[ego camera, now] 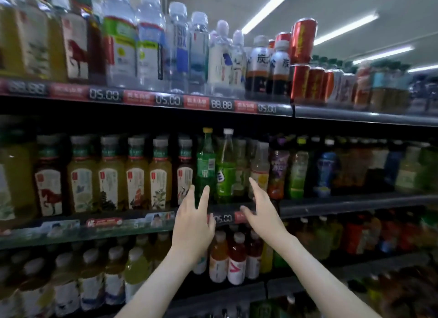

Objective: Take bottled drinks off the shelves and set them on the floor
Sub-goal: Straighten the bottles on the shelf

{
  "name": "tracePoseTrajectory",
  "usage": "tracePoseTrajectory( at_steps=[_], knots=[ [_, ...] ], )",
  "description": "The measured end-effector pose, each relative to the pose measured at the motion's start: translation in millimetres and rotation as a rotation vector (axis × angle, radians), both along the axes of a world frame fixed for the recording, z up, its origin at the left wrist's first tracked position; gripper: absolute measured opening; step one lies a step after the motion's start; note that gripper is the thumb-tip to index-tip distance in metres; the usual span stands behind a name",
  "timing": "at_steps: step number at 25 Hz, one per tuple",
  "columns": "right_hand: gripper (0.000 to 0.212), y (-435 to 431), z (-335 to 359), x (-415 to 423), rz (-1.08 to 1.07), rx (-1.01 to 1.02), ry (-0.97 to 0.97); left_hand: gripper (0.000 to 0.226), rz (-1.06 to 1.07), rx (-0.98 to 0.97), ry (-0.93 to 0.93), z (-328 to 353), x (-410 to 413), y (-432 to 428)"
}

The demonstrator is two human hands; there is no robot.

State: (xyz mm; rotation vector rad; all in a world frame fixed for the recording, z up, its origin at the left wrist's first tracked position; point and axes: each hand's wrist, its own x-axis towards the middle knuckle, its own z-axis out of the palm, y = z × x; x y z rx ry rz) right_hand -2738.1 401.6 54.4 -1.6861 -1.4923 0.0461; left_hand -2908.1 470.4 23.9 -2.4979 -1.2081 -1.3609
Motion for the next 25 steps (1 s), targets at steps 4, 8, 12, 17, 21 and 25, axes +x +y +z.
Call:
tracePoseTrajectory(
  at_steps=[4,8,12,17,21,25],
  knots=[
    [0.094,65,20,-6,0.003,0.033,0.058,0.068,0.130,0.078,0.096,21,-3,32],
    [0.106,118,35,-2,-0.001,0.075,0.055,0.071,0.164,0.123,0.148,32,13,65],
    [0.111,140,32,16,0.045,0.071,0.049,0.077,0.231,0.265,0.173,39,30,98],
    [0.105,115,19,28,0.118,0.351,0.033,0.079,0.213,0.268,0.059,40,56,104],
    [0.108,69,26,64,0.061,0.529,0.131,0.069,-0.106,0.260,-0.065,30,96,68],
    [0.111,-3,22,130,0.022,0.498,0.228,0.078,-0.715,-0.199,0.000,3,161,11]
  ],
)
